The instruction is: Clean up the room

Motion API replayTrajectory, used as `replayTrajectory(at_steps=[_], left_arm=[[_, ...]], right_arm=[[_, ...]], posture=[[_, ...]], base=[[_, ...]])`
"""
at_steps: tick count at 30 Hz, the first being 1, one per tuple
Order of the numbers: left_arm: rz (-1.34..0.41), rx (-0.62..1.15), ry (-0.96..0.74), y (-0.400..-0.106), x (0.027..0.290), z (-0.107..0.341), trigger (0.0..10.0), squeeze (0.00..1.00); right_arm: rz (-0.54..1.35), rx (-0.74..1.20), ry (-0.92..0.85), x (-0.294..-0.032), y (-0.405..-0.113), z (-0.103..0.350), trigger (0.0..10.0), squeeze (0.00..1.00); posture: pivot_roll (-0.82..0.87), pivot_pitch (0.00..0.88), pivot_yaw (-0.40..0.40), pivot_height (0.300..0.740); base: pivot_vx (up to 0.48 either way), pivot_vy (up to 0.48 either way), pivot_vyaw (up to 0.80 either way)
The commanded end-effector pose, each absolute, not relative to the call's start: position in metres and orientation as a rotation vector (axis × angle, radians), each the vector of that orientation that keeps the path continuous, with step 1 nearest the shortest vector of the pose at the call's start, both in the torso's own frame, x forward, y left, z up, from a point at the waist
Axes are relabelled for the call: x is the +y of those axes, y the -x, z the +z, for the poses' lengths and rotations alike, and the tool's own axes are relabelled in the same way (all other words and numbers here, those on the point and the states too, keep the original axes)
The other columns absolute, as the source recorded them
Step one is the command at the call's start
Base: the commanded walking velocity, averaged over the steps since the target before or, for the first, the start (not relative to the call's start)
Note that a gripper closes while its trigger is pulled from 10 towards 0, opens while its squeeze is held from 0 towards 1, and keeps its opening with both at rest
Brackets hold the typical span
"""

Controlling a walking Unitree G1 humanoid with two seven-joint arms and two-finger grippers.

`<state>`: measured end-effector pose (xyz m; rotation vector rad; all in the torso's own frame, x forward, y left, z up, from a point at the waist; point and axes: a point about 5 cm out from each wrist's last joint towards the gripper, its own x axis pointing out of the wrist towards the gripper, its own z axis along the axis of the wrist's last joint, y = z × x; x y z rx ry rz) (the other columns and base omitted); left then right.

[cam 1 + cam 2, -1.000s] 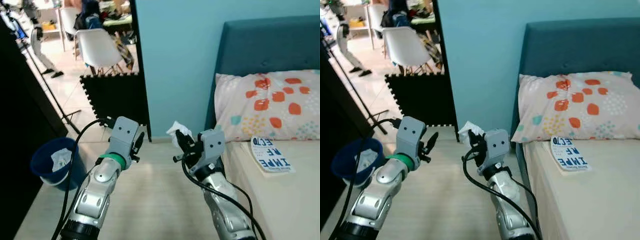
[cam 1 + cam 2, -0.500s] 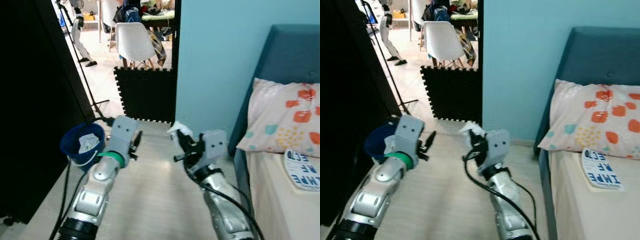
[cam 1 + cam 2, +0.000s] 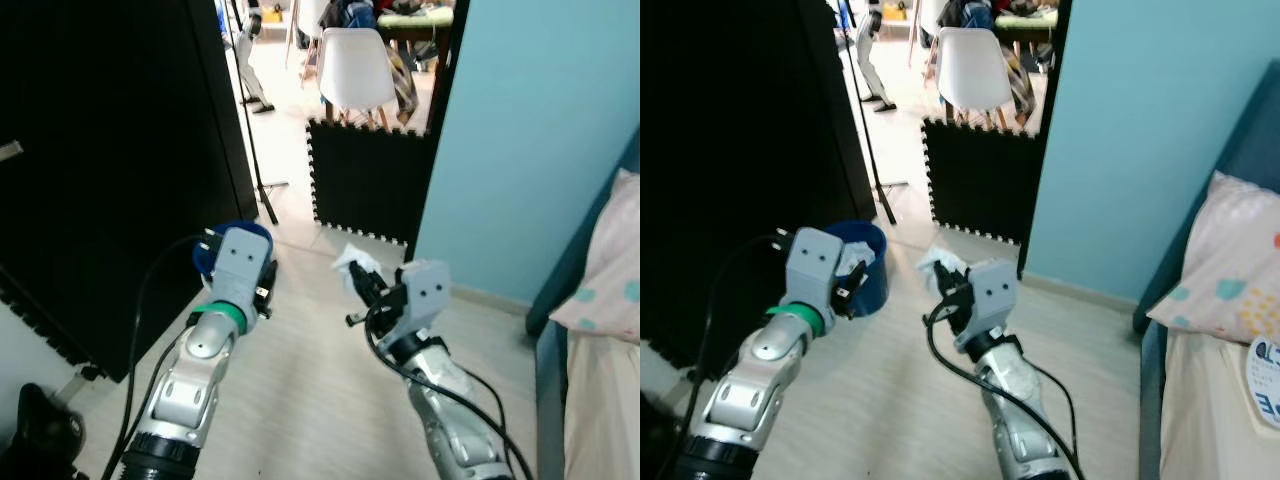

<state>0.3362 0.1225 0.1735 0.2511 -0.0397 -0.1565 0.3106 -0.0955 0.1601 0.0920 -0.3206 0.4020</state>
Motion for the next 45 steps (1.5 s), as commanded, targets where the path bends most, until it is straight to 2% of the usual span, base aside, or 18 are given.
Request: replayTrajectory(at_steps=[1,31,37,39,45], left_arm=[[-0.127,-0.009,-0.273,-0.337,0.129,0.166,10.0,0.0],[-0.129,-0.008,-0.285,-0.339,0.129,0.164,10.0,0.0],[-0.139,0.03,-0.299,-0.334,0.137,0.148,10.0,0.0],[-0.185,0.087,-0.332,-0.324,0.144,0.125,10.0,0.0],[-0.226,0.165,-0.387,-0.306,0.157,0.09,10.0,0.0]], right_arm=[[0.391,-0.306,-0.098,-0.093,-0.31,0.157,10.0,0.0],[0.368,-0.299,-0.121,-0.095,-0.308,0.154,10.0,0.0],[0.342,-0.196,-0.069,-0.098,-0.307,0.124,10.0,0.0],[0.282,-0.091,-0.058,-0.109,-0.304,0.095,10.0,0.0],[0.225,0.041,-0.039,-0.119,-0.294,0.059,10.0,0.0]], posture=[[-0.1,0.044,0.123,0.7],[-0.1,0.05,0.124,0.7],[-0.1,0.051,0.118,0.7],[-0.1,0.049,0.117,0.7],[-0.09,0.044,0.119,0.7]], base=[[0.454,0.0,0.0],[0.454,0.0,0.0],[0.454,0.0,0.0],[0.454,0.0,0.0],[0.454,0.0,0.0]])
